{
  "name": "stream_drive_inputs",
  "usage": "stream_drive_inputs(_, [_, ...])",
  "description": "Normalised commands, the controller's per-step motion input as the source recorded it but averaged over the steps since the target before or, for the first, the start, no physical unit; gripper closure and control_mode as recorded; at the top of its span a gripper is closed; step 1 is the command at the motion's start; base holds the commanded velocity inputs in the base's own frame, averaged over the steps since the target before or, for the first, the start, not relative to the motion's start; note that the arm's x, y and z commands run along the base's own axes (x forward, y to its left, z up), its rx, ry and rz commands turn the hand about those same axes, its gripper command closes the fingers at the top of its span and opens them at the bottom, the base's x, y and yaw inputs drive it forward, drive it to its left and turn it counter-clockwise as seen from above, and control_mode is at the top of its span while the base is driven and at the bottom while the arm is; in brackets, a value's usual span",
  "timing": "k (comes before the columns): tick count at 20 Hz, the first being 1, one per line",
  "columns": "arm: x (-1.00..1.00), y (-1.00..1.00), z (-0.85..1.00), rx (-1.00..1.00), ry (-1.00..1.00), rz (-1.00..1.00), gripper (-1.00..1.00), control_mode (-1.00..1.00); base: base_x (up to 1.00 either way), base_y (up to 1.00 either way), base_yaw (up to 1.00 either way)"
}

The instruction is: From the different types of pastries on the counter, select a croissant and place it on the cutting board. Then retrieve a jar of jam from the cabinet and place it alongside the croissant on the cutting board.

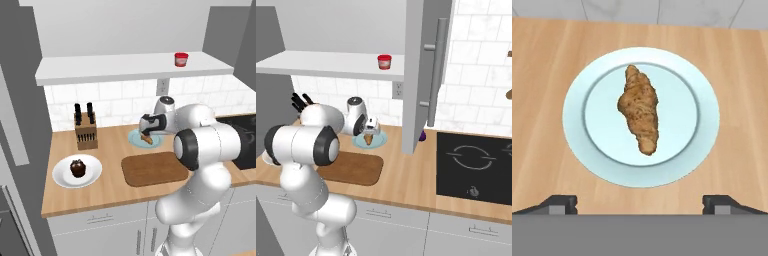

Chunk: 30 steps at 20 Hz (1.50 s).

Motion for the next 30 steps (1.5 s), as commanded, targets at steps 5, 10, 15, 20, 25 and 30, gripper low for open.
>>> stream_drive_inputs(5, [0.55, 0.00, -0.03, 0.00, -0.01, 0.04, -1.00, -1.00, 0.00, 0.00, 0.00])
stream_drive_inputs(10, [0.12, 0.00, -0.57, -0.07, 0.00, 0.04, -1.00, -1.00, 0.00, 0.00, 0.00])
stream_drive_inputs(15, [0.06, 0.00, -0.39, -0.11, -0.02, 0.02, -1.00, -1.00, 0.00, 0.00, 0.00])
stream_drive_inputs(20, [0.21, 0.00, 0.00, -0.01, -0.05, 0.00, -1.00, -1.00, 0.00, 0.00, 0.00])
stream_drive_inputs(25, [0.30, 0.00, -0.07, 0.00, -0.01, 0.00, -1.00, -1.00, 0.00, 0.00, 0.00])
stream_drive_inputs(30, [0.16, 0.00, -0.26, 0.00, 0.00, 0.00, -1.00, -1.00, 0.00, 0.00, 0.00])
